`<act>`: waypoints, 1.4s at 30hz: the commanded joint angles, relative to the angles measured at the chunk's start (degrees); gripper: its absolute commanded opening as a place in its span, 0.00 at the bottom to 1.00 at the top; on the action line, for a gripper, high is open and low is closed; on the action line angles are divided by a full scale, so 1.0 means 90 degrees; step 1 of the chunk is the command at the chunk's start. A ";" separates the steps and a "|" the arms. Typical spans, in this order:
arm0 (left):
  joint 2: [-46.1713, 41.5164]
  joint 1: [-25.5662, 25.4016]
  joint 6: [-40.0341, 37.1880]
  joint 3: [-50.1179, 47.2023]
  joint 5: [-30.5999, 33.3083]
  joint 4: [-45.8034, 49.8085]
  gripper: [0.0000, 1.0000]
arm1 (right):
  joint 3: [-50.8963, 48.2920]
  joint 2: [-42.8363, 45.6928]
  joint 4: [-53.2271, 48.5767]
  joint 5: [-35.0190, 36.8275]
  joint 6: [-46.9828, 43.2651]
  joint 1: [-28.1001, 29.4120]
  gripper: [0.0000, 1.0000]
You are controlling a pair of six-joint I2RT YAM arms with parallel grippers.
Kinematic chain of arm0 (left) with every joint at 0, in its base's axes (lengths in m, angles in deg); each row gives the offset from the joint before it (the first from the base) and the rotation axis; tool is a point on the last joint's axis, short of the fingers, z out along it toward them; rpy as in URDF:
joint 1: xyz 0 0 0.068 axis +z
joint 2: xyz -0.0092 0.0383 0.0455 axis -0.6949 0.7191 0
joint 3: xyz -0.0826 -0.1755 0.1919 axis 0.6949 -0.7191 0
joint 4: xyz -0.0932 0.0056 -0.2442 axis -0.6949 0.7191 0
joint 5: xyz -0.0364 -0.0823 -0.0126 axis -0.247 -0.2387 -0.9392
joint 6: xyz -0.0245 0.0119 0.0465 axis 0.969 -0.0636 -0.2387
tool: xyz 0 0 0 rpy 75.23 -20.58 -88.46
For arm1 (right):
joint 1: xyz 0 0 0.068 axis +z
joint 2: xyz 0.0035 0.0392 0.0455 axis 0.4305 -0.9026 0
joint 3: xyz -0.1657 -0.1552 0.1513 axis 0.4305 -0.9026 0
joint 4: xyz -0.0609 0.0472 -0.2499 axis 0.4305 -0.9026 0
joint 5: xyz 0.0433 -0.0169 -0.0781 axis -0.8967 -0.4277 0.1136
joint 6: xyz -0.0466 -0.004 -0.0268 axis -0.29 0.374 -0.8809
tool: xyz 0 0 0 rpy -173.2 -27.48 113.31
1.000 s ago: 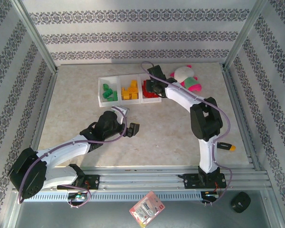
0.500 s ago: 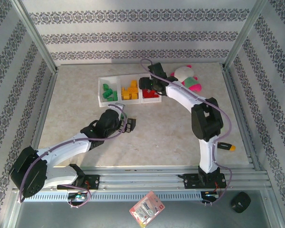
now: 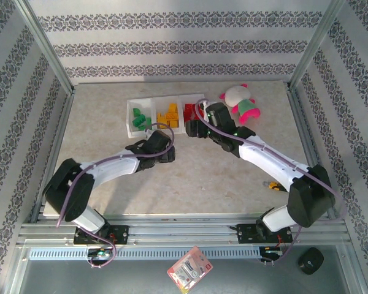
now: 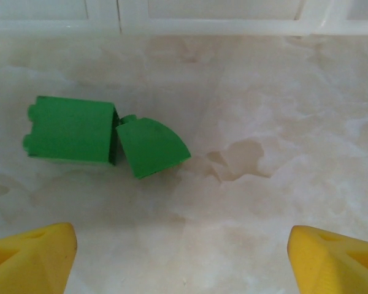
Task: Sort the legos into containers by color
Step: Pick up the lego from the center of the table.
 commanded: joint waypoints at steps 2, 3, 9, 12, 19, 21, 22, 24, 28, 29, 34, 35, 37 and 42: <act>0.0577 0.0055 0.0341 0.0556 0.0209 0.0570 0.84 | -0.0428 0.0429 0.0098 0.0192 0.0157 0.0018 0.80; 0.0742 0.0058 0.0307 0.0691 0.0257 0.0601 0.83 | -0.0500 0.0477 0.0089 0.0193 0.0191 0.0006 0.79; 0.1596 0.0145 0.0230 0.1488 0.0370 0.0942 0.79 | -0.0679 0.0659 0.0048 0.0092 0.0239 -0.0099 0.80; 0.1882 0.0148 0.0210 0.1765 0.0481 0.1063 0.77 | -0.0704 0.0692 0.0036 0.0036 0.0254 -0.0174 0.80; 0.2265 0.0216 0.0200 0.2112 0.0677 0.1164 0.70 | -0.0753 0.0585 0.0074 -0.0091 0.0304 -0.0238 0.80; 0.2351 0.0261 0.0203 0.2170 0.0651 0.1155 0.67 | -0.0770 0.0537 0.0100 -0.0133 0.0340 -0.0238 0.80; 0.2397 0.0271 0.0209 0.2209 0.0645 0.1158 0.64 | -0.0773 0.0526 0.0103 -0.0139 0.0353 -0.0238 0.80; 0.2460 0.0292 0.0185 0.2250 0.0626 0.1157 0.59 | -0.0795 0.0536 0.0110 -0.0140 0.0373 -0.0238 0.80; 0.2511 0.0302 0.0124 0.2257 0.0616 0.1138 0.45 | -0.0849 0.0599 0.0103 -0.0110 0.0370 -0.0256 0.80; 0.2514 0.0302 0.0110 0.2255 0.0621 0.1138 0.41 | -0.0858 0.0609 0.0102 -0.0110 0.0364 -0.0265 0.80; 0.2421 0.0312 -0.0029 0.2235 0.0616 0.1157 0.30 | -0.0890 0.0696 0.0106 -0.0206 0.0395 -0.0272 0.80; 0.2386 0.0307 -0.0050 0.2220 0.0617 0.1157 0.29 | -0.0896 0.0723 0.0096 -0.0223 0.0411 -0.0268 0.80; 0.2259 0.0307 -0.0092 0.2197 0.0640 0.1181 0.29 | -0.0908 0.0802 0.0096 -0.0311 0.0415 -0.0267 0.80; 0.1776 0.0302 -0.0283 0.2167 0.0653 0.1304 0.28 | -0.1041 0.1131 0.0105 -0.0679 0.0369 -0.0205 0.80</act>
